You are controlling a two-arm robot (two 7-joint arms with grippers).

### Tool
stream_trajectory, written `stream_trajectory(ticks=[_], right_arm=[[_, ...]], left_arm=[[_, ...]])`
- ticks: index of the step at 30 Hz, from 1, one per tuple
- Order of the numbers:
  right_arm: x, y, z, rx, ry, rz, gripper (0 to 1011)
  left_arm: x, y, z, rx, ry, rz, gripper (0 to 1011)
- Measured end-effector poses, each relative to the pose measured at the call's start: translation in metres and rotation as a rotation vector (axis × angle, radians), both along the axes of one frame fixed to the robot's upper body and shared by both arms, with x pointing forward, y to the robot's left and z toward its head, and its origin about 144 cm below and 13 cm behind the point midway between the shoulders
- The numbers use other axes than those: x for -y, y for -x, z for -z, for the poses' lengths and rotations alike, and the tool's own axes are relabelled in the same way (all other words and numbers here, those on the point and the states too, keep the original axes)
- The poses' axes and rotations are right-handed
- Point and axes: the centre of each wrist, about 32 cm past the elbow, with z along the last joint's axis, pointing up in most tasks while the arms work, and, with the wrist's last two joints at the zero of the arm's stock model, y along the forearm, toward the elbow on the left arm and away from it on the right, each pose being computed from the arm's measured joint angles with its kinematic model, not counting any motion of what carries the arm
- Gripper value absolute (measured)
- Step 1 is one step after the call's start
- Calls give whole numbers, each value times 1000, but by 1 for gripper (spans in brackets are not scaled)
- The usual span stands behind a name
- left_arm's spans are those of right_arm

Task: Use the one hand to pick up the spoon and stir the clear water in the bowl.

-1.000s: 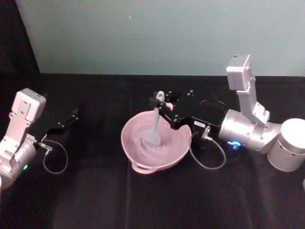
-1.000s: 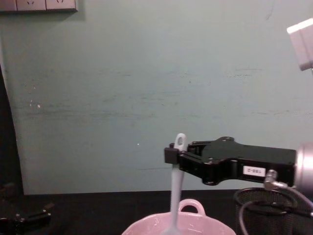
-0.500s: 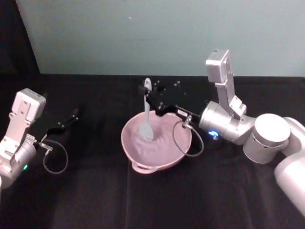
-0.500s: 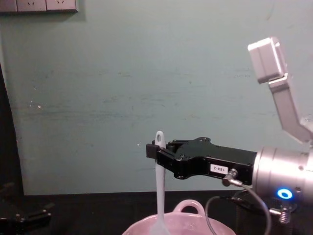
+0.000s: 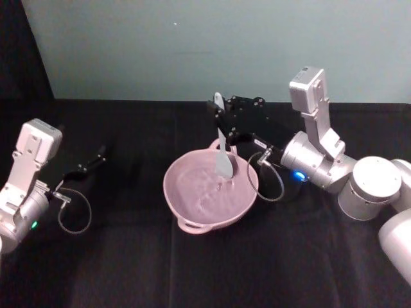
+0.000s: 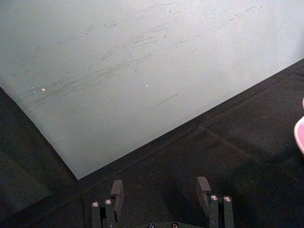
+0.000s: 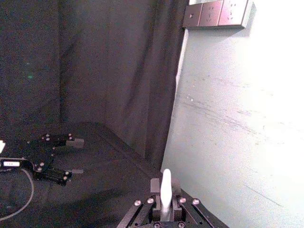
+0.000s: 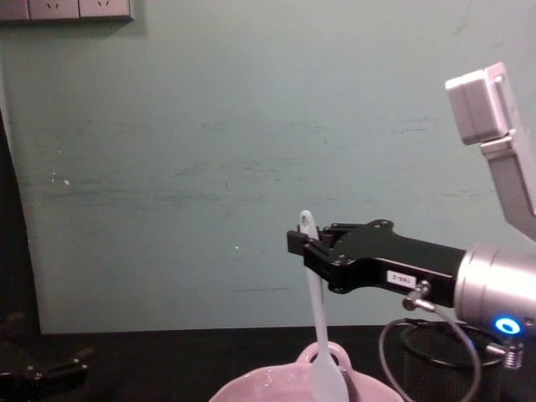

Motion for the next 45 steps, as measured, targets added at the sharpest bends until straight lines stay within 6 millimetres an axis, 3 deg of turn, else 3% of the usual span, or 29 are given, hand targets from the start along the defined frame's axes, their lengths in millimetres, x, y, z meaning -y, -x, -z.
stream_trajectory(ticks=[14,24,36,45], right_arm=[[25,30,-13,-15,51,-43,134],[36,43,-33,-108,92,-145,134],[26,41,-54,-230,163,-259,134],[10,34,-53,-250,130,-296,134]], left_arm=[[0,0,0,0,0,0,1011],[0,0,0,0,0,0,1011],[0,0,0,0,0,0,1011],[0,0,0,0,0,0,1011]])
